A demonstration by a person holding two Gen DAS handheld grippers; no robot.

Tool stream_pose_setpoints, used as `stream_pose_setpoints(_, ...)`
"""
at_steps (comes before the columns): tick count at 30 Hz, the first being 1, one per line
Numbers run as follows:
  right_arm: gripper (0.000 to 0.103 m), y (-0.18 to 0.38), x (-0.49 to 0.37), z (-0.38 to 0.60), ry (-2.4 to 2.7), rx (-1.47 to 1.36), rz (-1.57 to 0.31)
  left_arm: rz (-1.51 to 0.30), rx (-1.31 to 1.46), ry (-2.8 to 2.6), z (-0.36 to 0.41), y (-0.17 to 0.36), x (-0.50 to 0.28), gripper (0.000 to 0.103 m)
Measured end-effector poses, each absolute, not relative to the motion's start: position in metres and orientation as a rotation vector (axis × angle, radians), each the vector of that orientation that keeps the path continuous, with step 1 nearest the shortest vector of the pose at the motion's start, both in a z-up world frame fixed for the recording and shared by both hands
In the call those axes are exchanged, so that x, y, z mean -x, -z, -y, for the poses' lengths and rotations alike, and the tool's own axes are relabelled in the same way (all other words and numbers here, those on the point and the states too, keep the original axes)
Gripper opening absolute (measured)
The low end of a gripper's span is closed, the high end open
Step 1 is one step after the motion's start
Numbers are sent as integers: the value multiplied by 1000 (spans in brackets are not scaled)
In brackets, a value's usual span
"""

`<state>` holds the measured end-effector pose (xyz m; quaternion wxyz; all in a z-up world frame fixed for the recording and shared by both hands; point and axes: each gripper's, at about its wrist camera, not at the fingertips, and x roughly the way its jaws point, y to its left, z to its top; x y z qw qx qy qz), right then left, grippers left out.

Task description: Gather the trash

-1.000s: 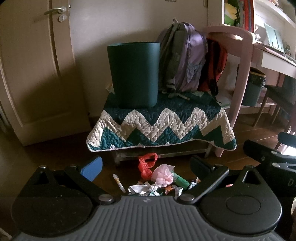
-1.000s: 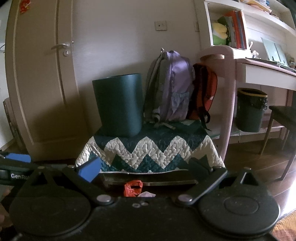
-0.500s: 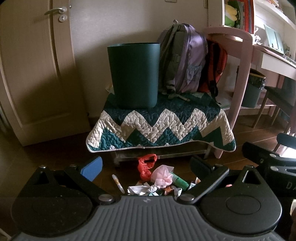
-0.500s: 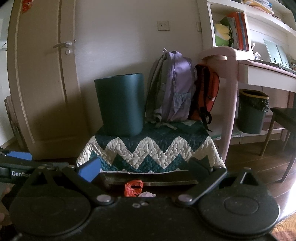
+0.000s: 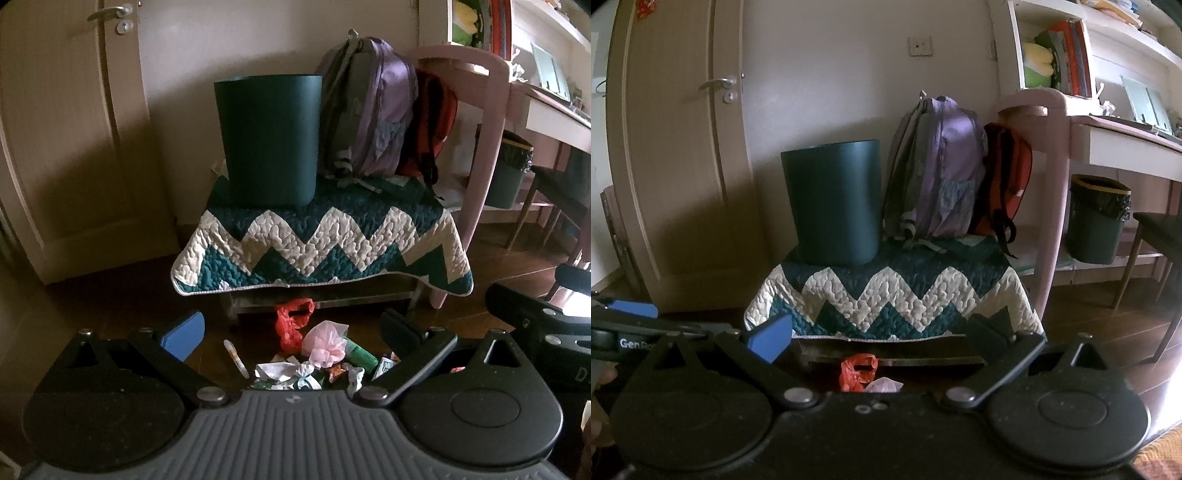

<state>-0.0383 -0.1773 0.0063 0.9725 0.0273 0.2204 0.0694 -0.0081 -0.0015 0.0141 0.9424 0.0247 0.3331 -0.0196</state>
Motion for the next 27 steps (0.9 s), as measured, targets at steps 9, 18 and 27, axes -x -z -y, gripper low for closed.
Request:
stream_pose_setpoints(9, 101, 1, 17, 176, -132, -40, -472, -724, -57, 34, -5, 1, -16, 102)
stream_pose_setpoints(18, 101, 15, -30, 174, -130, -48, -546, -797, -38, 14, -14, 13, -72, 102)
stream_pose_setpoints(27, 101, 41, -95, 179, -121, -55, -656, -902, 4, -55, -44, 43, -147, 102)
